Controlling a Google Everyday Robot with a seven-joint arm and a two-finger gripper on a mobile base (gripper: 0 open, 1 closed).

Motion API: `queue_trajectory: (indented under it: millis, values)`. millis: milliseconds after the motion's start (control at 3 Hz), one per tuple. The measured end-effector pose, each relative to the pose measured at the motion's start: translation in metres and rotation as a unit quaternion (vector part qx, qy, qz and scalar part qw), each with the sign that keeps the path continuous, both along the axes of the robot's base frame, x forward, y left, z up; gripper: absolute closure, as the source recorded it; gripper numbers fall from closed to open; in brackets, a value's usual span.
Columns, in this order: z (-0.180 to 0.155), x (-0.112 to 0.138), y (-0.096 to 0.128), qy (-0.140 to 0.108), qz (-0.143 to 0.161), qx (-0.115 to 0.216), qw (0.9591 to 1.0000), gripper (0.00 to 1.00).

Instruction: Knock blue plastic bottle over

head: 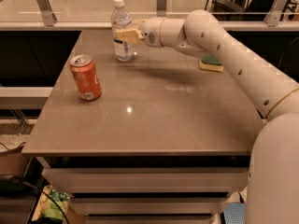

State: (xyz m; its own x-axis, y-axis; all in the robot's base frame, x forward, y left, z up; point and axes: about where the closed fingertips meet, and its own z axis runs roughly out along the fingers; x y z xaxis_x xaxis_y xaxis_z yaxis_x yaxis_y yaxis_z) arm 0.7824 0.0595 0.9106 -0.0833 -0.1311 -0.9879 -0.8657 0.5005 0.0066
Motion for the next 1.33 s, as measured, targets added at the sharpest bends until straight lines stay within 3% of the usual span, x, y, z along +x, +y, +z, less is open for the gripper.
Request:
queue_trajectory:
  millis: [333,1000,1333]
  values:
    - [0.004,-0.004,-0.006,0.007,-0.01,-0.017,0.9998,1.0]
    - [0.009,-0.015,-0.041,0.033,-0.057,-0.056,0.9963,1.0]
    - [0.007,-0.019,-0.059,0.041,-0.074,-0.054,0.995,1.0]
